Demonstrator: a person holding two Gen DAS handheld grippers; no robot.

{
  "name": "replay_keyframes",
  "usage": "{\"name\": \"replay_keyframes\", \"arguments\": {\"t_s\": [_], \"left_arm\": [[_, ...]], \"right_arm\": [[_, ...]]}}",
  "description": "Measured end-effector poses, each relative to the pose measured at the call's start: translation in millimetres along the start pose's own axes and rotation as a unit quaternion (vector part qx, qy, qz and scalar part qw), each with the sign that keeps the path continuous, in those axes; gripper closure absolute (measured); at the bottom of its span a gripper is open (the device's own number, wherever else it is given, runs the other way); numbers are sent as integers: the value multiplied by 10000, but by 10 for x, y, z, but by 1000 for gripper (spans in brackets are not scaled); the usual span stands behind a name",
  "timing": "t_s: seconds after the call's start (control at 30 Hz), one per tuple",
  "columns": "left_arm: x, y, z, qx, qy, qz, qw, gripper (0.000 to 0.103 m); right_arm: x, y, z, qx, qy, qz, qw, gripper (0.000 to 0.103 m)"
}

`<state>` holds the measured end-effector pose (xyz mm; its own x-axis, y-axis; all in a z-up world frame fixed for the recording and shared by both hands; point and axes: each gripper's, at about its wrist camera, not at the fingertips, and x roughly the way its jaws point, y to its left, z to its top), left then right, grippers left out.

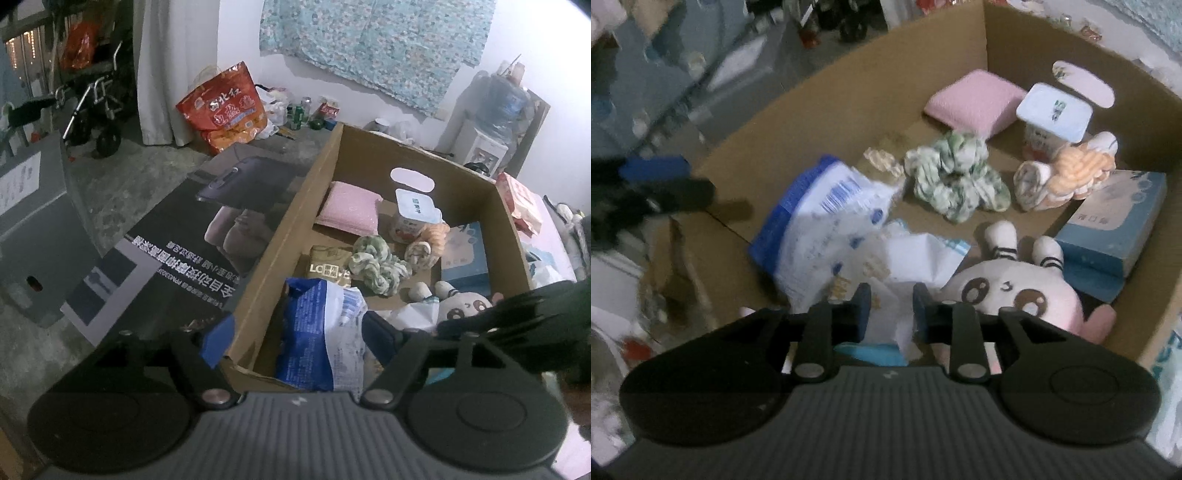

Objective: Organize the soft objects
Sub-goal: 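Move both tools back over the bed toward the blue towel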

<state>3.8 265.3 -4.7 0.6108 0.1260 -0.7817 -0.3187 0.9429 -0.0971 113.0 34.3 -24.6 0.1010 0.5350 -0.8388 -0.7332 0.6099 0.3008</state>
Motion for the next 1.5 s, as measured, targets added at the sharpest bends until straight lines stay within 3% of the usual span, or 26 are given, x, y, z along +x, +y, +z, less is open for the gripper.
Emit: {"name": "replay_keyframes", "arguments": {"t_s": [0.07,0.2,0.37,0.57,0.73,0.97,1.1,1.27,1.4,1.5], "left_arm": [[-14,-26,1,18,-21,11,10000,24],[-54,-130,-5,108,-2,-90,9999,21],[-136,-387,-19,400,-34,-242,9989,15],[-212,-830,-35,875,19,-585,9944,11],[-271,-1284,-25,1311,5,-878,9875,9],[-278,-2080,117,2075,-60,-1087,9722,5],[-162,-2603,254,2471,-71,-1171,9619,5],[130,-3260,436,2958,-36,-1136,9485,5],[572,-3714,600,3010,446,-1217,9448,6],[934,-3964,703,2884,832,-1126,9472,14]], "right_arm": [[-218,-45,-19,100,-259,203,9994,63],[-676,-174,-135,175,-968,419,9943,51],[-1302,-520,-465,725,-1859,803,9766,25],[-1896,-970,-1090,1459,-2704,954,9468,20],[-2201,-1358,-1742,2095,-3226,830,9193,16],[-2231,-1873,-2490,2949,-3500,529,8875,14],[-2208,-2116,-2654,3174,-3636,272,8754,14],[-2128,-2459,-2602,3306,-3692,-266,8682,14],[-1959,-2903,-2367,3275,-3457,-706,8765,13],[-1776,-3268,-2164,3125,-3122,-1046,8910,9]]}}
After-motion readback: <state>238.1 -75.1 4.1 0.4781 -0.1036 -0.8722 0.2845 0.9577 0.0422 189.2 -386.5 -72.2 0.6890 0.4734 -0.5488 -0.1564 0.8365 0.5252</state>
